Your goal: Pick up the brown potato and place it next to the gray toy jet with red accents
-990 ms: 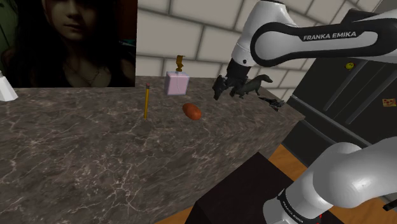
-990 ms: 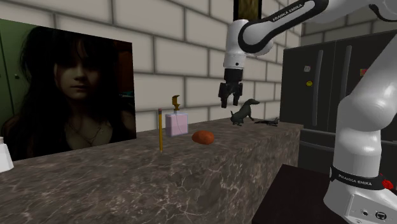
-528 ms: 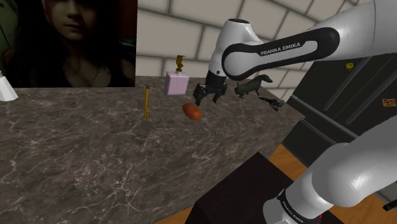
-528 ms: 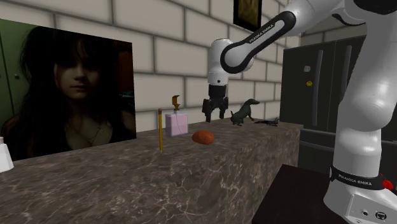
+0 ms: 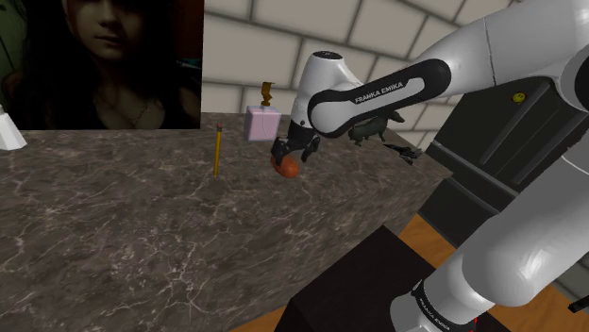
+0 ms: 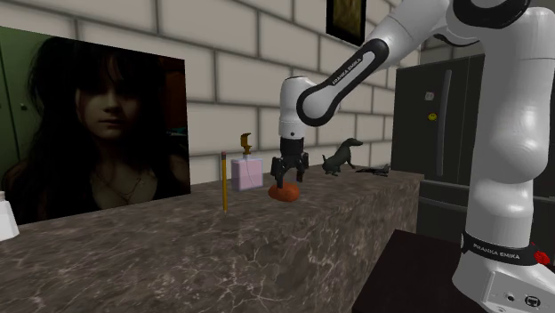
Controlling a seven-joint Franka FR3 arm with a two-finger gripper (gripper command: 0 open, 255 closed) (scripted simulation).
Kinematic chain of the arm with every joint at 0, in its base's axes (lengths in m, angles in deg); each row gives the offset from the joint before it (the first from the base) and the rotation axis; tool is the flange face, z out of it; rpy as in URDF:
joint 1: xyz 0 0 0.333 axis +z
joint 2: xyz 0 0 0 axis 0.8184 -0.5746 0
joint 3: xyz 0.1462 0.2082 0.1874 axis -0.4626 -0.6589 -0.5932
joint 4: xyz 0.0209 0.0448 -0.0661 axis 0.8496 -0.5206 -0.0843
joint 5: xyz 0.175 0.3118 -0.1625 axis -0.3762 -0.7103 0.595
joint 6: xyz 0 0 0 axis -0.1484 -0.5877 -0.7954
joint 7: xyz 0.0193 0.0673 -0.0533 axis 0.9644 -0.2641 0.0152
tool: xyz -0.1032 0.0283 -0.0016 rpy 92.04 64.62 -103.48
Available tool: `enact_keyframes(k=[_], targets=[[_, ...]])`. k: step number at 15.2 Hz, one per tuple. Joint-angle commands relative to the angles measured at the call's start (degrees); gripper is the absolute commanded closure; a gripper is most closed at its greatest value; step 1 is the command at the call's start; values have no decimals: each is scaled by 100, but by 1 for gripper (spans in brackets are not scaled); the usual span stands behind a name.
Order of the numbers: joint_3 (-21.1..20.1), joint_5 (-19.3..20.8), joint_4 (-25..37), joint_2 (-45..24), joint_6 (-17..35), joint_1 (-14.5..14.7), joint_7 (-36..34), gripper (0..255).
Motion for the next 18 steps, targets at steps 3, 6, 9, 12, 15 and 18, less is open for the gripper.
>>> enact_keyframes(k=[3, 6, 9, 12, 15, 18], targets=[[16, 111, -73, -200, 266, -15, -77, 0], [16, 111, -73, -200, 266, -15, -77, 0], [16, 111, -73, -200, 266, -15, -77, 0], [16, 110, -73, -199, 265, -15, -77, 255], [17, 110, -71, -200, 265, -15, -76, 255], [17, 110, -71, -199, 263, -15, -75, 255]])
